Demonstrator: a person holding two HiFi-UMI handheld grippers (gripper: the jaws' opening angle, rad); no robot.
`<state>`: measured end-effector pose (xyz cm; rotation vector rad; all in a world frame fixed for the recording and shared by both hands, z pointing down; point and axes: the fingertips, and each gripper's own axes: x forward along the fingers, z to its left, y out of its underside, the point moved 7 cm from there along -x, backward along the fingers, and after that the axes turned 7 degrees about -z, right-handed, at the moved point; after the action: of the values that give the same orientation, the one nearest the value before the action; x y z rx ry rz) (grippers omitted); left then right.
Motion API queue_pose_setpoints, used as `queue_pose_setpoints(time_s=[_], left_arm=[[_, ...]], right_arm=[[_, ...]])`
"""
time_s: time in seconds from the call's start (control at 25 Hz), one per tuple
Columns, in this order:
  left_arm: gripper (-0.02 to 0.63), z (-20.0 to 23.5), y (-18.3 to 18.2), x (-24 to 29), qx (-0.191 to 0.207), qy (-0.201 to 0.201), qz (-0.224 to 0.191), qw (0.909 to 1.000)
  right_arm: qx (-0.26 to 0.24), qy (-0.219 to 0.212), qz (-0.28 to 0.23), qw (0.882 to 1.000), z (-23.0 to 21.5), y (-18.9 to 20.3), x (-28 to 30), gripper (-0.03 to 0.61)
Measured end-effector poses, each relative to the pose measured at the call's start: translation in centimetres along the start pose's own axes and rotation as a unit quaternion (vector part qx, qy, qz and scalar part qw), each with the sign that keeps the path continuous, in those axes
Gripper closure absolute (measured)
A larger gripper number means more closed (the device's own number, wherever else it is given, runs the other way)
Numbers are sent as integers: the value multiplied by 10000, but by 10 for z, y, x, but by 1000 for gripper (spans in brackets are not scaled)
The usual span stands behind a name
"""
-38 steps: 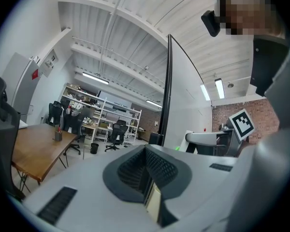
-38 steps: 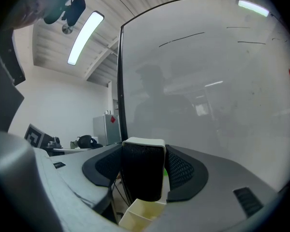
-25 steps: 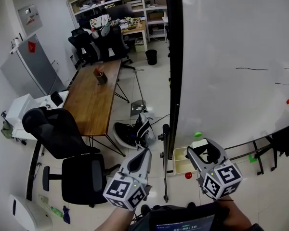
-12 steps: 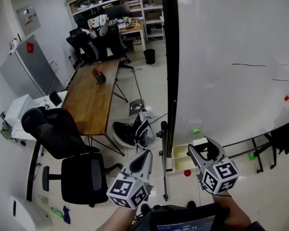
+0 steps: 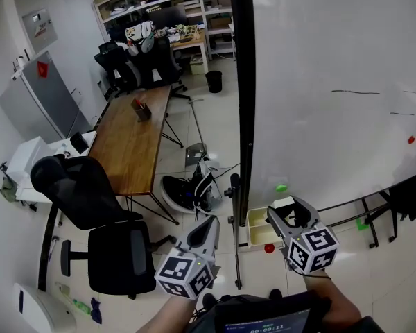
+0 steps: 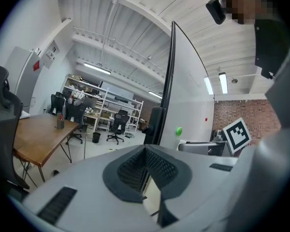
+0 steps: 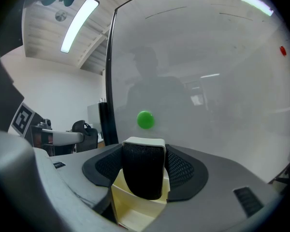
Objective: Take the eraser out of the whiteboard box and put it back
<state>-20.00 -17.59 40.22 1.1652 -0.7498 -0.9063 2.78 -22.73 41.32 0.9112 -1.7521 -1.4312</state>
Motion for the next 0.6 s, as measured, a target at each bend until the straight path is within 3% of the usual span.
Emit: queue_pose_setpoints(time_s=[0.6], left_arm=[[592,-1,22,11,57,27,220,9997]], right_arm=[[-87,152,947,9953,-7,30,-4,285]])
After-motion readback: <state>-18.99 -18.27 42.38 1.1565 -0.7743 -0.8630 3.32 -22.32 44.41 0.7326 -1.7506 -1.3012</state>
